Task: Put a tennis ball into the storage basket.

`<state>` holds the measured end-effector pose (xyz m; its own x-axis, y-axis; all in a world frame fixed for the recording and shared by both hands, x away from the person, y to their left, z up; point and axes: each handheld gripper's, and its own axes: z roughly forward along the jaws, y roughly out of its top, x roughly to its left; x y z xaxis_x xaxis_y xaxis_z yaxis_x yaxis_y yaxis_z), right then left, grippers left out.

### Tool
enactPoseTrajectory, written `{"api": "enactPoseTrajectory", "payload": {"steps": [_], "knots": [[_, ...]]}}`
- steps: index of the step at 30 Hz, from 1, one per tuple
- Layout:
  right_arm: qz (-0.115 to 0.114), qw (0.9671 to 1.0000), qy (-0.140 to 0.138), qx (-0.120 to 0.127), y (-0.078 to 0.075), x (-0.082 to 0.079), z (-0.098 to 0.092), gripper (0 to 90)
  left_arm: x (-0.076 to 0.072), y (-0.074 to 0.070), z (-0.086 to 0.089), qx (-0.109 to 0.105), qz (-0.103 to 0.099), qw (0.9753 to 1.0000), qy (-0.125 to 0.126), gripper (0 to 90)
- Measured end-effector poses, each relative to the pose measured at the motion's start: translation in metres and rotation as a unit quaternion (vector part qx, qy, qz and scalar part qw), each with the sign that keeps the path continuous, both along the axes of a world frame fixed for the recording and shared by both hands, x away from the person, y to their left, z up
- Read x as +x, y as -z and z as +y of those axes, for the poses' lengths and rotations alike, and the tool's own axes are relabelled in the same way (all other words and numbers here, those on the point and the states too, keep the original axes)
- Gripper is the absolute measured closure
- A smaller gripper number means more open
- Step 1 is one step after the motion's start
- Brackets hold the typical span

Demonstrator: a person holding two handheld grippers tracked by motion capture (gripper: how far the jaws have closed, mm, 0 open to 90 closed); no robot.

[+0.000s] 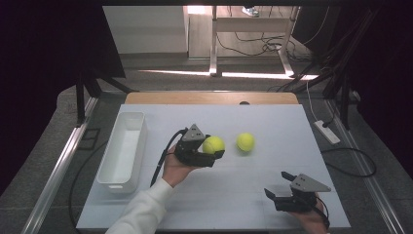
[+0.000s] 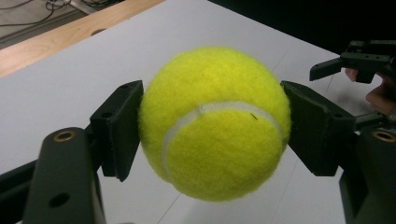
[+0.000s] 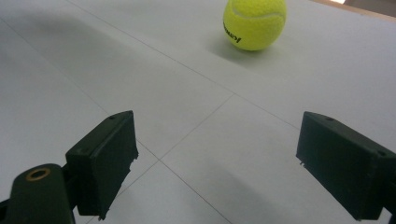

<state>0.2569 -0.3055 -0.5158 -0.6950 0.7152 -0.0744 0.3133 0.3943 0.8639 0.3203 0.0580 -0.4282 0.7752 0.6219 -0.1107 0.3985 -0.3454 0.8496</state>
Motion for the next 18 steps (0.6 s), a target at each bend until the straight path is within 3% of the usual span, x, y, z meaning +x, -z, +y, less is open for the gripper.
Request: {"api": "enactPoseTrajectory", "payload": {"steps": [18], "knots": [[-0.001,1.0000,0.002,-0.001,-0.0002,-0.0003,0.0003,12.0,-0.0048,-0.0096,0.0044,-0.002,-0.011,0.9999,-0.004,26.7]]}}
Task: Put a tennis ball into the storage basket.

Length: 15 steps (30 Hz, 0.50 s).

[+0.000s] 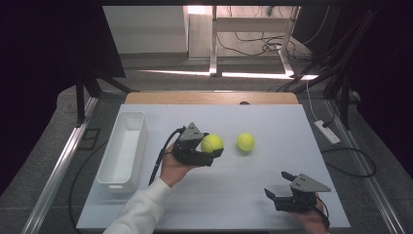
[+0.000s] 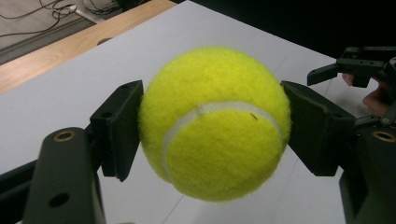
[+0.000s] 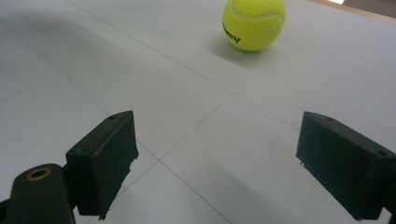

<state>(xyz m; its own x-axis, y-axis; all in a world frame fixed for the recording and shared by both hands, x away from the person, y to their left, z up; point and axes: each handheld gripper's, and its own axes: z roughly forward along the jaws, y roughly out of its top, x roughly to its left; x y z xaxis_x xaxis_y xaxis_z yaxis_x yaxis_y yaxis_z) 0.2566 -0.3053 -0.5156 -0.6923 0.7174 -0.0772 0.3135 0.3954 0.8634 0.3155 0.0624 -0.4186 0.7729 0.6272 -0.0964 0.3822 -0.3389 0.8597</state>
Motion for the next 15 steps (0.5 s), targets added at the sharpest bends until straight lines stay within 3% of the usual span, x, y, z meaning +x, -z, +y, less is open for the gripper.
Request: {"api": "enactPoseTrajectory", "payload": {"steps": [15], "knots": [[0.000,1.0000,0.002,0.000,-0.0001,-0.0001,0.0001,12.0,-0.0018,-0.0072,0.0060,0.001,-0.010,0.9999,-0.005,26.7]]}}
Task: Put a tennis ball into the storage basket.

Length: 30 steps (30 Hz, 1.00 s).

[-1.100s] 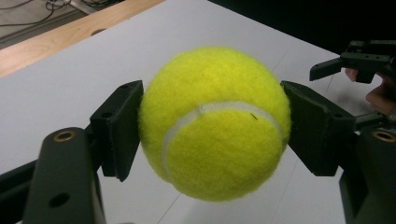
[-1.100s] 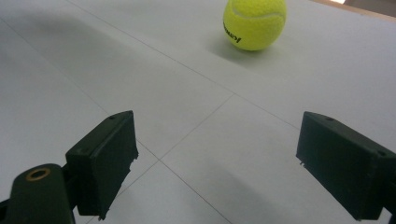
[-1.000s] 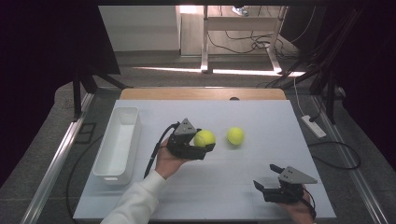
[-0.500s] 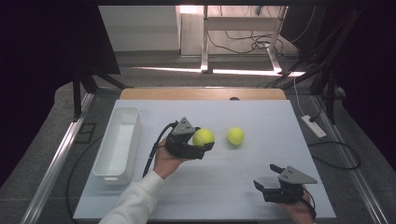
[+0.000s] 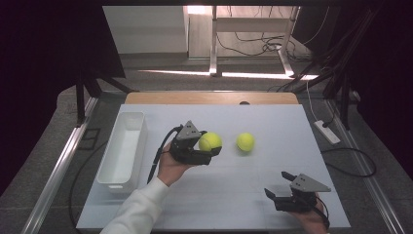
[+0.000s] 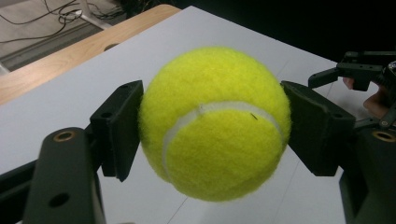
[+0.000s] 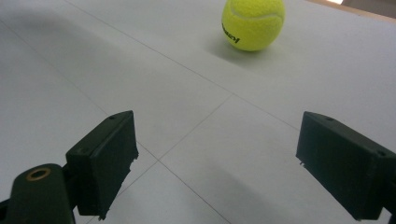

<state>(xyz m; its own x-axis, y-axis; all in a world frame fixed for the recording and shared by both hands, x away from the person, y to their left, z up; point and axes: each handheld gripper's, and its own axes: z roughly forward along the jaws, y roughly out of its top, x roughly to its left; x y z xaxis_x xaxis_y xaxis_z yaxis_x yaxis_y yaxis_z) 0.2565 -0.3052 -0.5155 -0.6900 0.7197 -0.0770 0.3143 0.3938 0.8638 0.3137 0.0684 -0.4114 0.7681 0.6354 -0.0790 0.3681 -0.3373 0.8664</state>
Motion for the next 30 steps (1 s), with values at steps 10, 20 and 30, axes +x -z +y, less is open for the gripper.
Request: {"api": "enactPoseTrajectory", "payload": {"steps": [10,20,30], "knots": [[0.000,1.0000,-0.001,-0.001,0.000,0.000,0.000,12.0,-0.001,-0.004,0.007,-0.006,-0.006,0.9999,-0.007,26.7],[0.000,1.0000,-0.002,-0.001,0.000,0.000,0.000,12.0,-0.002,-0.006,0.012,-0.001,-0.010,0.9999,-0.012,26.7],[-0.001,1.0000,-0.001,-0.002,0.000,0.000,0.000,12.0,-0.003,-0.011,0.019,-0.006,-0.017,0.9997,-0.018,26.7]]}}
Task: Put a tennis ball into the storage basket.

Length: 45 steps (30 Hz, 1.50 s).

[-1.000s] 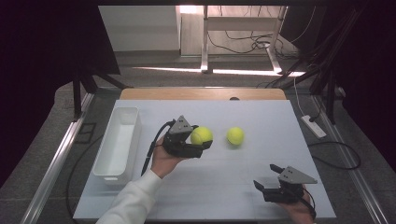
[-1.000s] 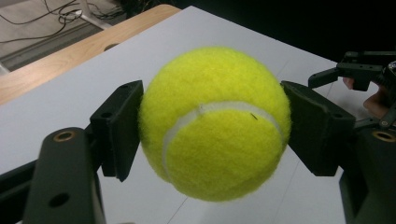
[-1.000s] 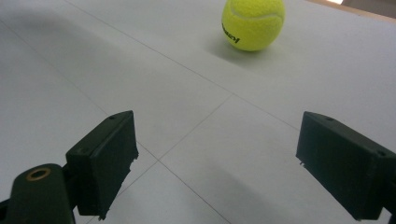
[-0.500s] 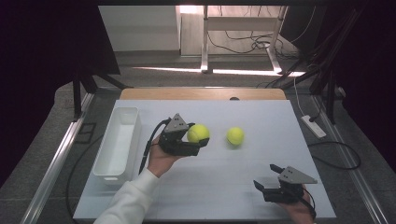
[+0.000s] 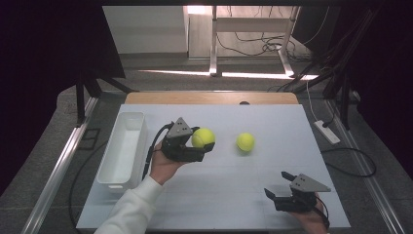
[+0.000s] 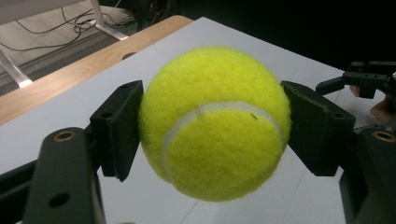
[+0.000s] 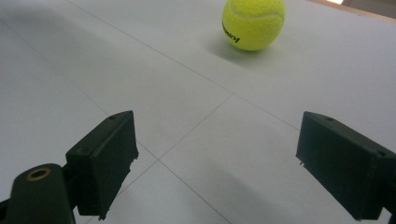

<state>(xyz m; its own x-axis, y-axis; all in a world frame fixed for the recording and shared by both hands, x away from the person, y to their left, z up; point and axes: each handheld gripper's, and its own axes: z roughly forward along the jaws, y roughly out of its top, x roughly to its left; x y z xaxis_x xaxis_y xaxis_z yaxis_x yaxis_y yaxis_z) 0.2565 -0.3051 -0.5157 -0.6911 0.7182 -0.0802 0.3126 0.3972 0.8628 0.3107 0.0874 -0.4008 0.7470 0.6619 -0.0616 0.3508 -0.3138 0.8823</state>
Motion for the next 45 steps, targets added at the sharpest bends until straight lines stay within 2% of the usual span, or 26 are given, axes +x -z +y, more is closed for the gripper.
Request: {"api": "enactPoseTrajectory", "payload": {"steps": [25,45], "knots": [[-0.002,1.0000,-0.001,-0.002,0.000,0.000,0.000,12.0,0.001,-0.005,0.014,0.001,-0.007,0.9998,-0.018,26.7],[-0.001,1.0000,-0.002,0.001,0.000,0.000,0.001,12.0,0.004,-0.010,0.031,-0.002,-0.010,0.9992,-0.040,26.7]]}}
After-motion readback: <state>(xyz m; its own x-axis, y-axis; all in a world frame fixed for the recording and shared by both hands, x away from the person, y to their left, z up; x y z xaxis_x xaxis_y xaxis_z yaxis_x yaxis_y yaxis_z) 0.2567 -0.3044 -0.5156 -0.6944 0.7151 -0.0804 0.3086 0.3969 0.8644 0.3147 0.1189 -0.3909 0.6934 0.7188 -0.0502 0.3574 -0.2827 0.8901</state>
